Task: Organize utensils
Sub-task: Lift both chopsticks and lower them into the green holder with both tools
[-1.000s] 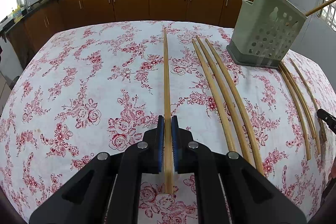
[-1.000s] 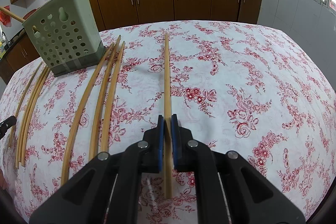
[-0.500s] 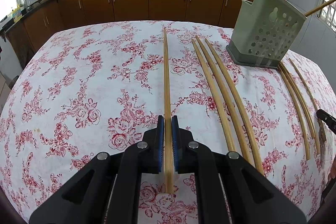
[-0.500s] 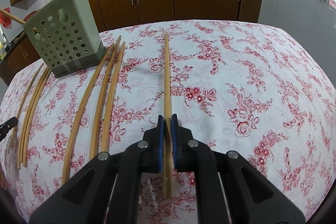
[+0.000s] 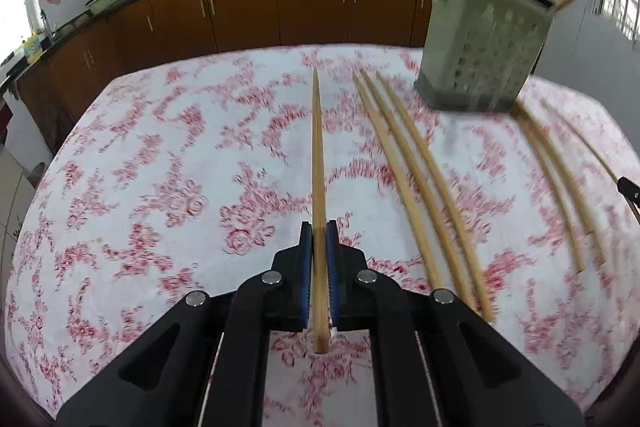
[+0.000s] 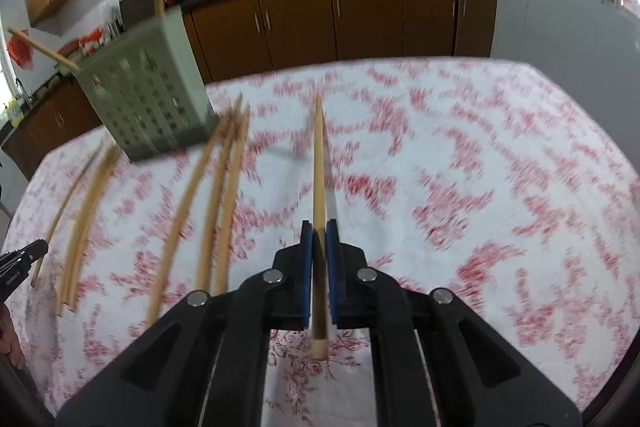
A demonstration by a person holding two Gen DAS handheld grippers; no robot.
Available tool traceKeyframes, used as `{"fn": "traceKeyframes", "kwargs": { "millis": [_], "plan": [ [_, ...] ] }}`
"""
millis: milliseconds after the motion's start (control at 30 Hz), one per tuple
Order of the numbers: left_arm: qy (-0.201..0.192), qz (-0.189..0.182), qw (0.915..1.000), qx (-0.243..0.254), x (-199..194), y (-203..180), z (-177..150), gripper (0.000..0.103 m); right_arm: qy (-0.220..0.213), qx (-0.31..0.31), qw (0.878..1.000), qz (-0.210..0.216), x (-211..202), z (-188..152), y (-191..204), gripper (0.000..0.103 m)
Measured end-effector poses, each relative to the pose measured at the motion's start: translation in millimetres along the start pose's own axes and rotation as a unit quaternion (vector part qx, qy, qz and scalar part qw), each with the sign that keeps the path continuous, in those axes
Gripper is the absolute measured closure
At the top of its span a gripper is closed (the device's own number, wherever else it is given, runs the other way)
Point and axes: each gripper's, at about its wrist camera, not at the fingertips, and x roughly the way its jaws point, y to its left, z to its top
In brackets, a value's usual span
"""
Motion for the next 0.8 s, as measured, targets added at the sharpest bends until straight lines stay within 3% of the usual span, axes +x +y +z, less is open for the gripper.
{"fn": "traceKeyframes", "kwargs": {
  "millis": [367, 800],
  "plan": [
    [-0.116, -0.036, 0.9922, -0.030, -80.3, 9.9, 41.2, 0.096, -0.092, 0.004, 0.996, 0.013, -56.1, 35.9, -1.8, 0.095],
    [-0.156, -0.035, 0.9865, -0.036, -102.1, 8.6, 61.3, 0.096, -0.138, 0.009, 0.990, 0.020, -79.3, 56.2, -2.0, 0.095]
  ]
}}
